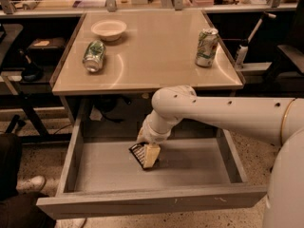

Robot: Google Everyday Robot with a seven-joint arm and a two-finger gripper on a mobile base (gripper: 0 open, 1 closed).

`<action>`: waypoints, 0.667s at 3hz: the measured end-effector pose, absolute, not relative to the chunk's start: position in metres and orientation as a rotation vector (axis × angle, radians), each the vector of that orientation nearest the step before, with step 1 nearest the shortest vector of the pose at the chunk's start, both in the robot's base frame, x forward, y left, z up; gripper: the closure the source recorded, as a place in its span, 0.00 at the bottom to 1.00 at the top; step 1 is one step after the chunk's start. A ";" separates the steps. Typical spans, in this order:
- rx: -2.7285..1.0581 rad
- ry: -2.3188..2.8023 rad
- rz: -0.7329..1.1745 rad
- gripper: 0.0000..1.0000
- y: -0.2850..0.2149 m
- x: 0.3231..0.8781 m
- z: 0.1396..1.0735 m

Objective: Pick rxbar chocolate from top drawer and place on counter

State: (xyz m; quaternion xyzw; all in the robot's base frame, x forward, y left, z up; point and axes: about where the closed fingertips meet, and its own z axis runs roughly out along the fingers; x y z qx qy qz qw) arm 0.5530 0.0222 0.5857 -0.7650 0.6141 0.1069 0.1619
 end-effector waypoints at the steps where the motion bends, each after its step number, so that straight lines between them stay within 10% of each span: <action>1: -2.183 1.753 0.305 1.00 0.024 0.553 0.591; 2: -2.120 1.776 0.292 1.00 0.010 0.557 0.621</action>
Offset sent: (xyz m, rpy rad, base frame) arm 0.0106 -0.0329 0.0806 0.0589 -0.0524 -0.1126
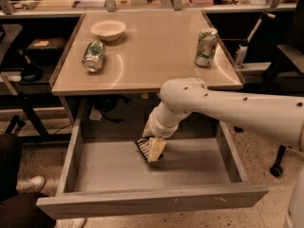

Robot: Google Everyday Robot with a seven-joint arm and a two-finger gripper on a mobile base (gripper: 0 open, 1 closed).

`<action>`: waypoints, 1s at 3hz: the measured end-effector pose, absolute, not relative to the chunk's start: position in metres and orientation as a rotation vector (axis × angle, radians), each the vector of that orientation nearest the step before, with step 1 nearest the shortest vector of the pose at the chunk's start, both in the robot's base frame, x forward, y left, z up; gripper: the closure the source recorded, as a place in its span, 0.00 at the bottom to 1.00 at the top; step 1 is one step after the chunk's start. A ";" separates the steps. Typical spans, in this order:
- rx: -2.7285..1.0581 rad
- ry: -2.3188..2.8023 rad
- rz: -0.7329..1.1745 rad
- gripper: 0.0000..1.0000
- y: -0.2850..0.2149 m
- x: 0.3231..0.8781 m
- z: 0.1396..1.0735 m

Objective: Pick rxbar chocolate from top drawer and place on counter

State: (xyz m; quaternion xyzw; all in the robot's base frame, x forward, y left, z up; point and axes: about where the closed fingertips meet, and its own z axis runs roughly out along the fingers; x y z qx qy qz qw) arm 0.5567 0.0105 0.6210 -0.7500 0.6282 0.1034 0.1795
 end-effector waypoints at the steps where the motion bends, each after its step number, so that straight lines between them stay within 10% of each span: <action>1: -2.077 1.785 0.293 1.00 0.003 0.561 0.639; 3: -2.032 1.814 0.236 1.00 -0.015 0.557 0.690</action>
Offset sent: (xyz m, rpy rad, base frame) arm 0.0101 -0.0268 0.0631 0.0523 -0.0466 -0.0819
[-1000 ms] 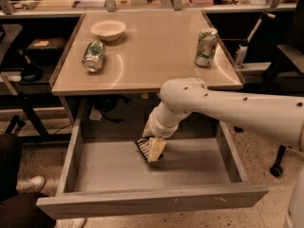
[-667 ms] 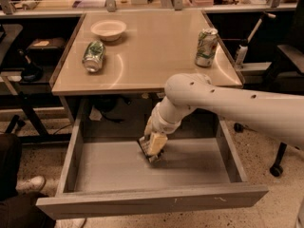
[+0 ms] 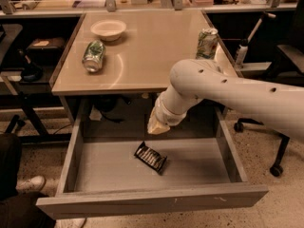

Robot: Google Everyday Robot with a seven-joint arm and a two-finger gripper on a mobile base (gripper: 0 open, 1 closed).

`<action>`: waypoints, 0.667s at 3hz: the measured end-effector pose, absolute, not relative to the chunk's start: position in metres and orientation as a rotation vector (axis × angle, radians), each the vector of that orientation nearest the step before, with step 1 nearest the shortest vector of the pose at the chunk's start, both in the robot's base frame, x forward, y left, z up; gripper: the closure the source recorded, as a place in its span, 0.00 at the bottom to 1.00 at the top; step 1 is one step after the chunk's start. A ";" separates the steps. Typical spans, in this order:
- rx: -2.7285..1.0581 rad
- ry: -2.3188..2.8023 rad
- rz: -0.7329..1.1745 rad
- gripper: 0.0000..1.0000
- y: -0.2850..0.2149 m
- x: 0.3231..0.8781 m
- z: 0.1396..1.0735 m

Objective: Pick rxbar chocolate from top drawer and place on counter

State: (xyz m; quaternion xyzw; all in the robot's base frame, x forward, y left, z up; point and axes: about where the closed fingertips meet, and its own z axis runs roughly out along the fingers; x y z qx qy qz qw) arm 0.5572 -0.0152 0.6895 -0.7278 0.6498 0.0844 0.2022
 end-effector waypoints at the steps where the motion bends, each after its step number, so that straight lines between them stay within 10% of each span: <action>1: -2.032 1.814 0.236 0.81 -0.015 0.557 0.689; 2: -2.032 1.814 0.236 0.57 -0.015 0.557 0.689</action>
Offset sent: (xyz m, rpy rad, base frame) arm 0.0000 0.0000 0.0000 0.0000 0.0000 0.0000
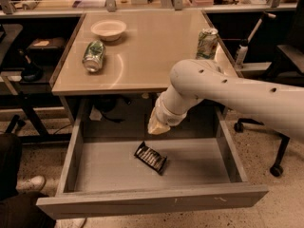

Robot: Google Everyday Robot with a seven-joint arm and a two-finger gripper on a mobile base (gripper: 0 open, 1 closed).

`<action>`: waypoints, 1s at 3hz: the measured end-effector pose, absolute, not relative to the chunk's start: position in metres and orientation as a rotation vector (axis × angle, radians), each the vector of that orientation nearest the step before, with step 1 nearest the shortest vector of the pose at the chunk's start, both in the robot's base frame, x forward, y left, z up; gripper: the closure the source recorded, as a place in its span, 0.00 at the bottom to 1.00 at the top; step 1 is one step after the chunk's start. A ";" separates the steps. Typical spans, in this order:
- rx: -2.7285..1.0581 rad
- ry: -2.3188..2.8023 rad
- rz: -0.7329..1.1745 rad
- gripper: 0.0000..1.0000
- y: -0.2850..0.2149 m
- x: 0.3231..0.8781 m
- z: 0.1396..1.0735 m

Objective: Pick rxbar chocolate from top drawer and place on counter

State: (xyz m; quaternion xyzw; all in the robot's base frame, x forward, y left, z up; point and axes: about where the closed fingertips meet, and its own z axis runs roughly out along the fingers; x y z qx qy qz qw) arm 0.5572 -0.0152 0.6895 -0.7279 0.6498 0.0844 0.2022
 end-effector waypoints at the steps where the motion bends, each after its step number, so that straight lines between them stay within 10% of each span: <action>1: -2.032 1.814 0.236 0.35 -0.015 0.557 0.689; 3: -2.032 1.814 0.236 0.00 -0.015 0.557 0.689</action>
Offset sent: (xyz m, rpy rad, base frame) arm 0.0000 0.0000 0.0000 0.0000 0.0000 0.0000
